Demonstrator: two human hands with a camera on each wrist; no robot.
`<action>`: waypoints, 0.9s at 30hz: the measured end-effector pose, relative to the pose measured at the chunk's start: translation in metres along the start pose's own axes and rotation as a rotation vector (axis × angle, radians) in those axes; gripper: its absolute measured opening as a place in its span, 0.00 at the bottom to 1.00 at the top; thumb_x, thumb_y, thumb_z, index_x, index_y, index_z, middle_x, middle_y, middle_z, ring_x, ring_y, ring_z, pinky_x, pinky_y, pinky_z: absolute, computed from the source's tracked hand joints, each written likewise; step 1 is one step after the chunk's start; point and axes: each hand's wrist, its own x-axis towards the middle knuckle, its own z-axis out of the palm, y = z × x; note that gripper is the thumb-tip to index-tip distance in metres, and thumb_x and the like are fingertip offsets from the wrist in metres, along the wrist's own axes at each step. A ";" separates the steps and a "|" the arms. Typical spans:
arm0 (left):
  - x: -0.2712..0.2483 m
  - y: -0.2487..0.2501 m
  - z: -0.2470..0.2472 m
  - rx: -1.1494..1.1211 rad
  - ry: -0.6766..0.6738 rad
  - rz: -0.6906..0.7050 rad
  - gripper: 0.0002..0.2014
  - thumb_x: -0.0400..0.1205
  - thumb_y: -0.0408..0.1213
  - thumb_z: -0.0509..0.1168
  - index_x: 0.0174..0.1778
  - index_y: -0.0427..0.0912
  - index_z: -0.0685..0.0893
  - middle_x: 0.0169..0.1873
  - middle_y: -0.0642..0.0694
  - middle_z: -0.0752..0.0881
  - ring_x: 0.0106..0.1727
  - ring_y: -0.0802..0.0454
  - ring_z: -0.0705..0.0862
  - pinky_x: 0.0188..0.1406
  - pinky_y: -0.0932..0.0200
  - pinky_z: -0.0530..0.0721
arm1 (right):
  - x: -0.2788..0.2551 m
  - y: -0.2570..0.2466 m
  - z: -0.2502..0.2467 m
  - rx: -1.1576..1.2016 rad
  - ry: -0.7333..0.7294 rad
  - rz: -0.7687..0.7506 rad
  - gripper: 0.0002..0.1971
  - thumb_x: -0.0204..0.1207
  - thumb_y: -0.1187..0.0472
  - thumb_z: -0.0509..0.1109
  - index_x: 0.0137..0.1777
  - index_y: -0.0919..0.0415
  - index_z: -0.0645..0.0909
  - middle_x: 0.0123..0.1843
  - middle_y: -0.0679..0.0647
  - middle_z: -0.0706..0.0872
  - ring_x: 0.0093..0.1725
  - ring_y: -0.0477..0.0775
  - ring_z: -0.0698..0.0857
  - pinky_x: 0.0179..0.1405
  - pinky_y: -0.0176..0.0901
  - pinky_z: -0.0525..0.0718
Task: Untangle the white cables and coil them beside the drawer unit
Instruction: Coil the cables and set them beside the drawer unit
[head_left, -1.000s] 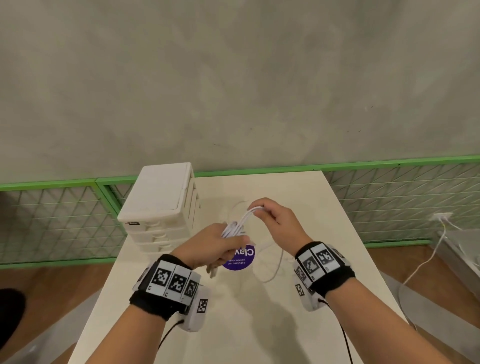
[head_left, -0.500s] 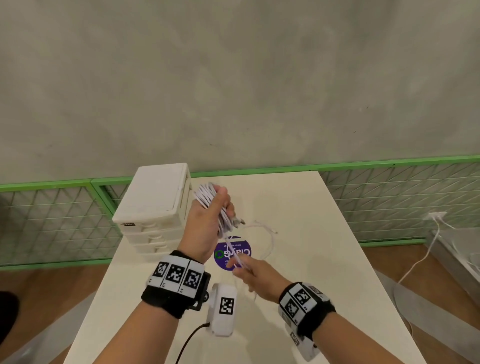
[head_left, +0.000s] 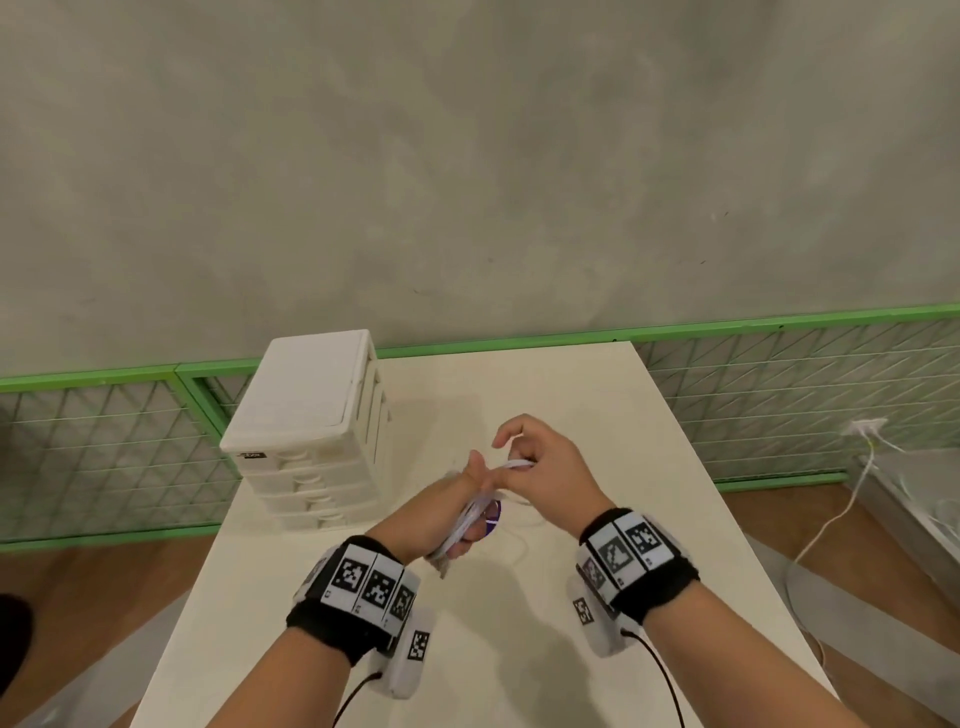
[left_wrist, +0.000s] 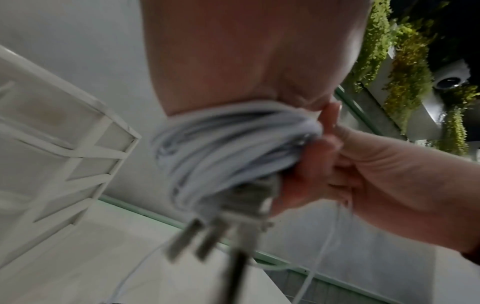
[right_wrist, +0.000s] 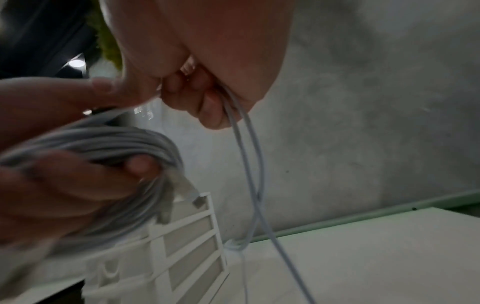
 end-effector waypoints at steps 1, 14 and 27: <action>-0.004 0.002 0.001 -0.027 -0.046 -0.010 0.36 0.76 0.72 0.44 0.42 0.39 0.76 0.21 0.48 0.70 0.19 0.53 0.65 0.19 0.63 0.64 | 0.003 0.002 -0.002 0.011 0.024 0.009 0.17 0.61 0.68 0.80 0.38 0.47 0.78 0.21 0.45 0.70 0.25 0.47 0.67 0.27 0.34 0.68; -0.015 0.035 -0.002 -0.663 0.015 0.370 0.24 0.75 0.62 0.58 0.36 0.42 0.77 0.18 0.51 0.69 0.14 0.57 0.65 0.18 0.64 0.66 | -0.019 0.051 0.022 -0.079 -0.100 0.065 0.18 0.85 0.61 0.56 0.44 0.35 0.78 0.24 0.37 0.77 0.26 0.37 0.72 0.32 0.31 0.69; 0.022 0.025 -0.035 -0.134 0.934 0.561 0.10 0.80 0.44 0.65 0.46 0.41 0.74 0.31 0.48 0.77 0.29 0.48 0.79 0.33 0.53 0.78 | -0.050 0.058 0.029 -0.258 -0.367 0.044 0.12 0.83 0.60 0.58 0.60 0.50 0.81 0.30 0.38 0.79 0.31 0.40 0.76 0.37 0.29 0.73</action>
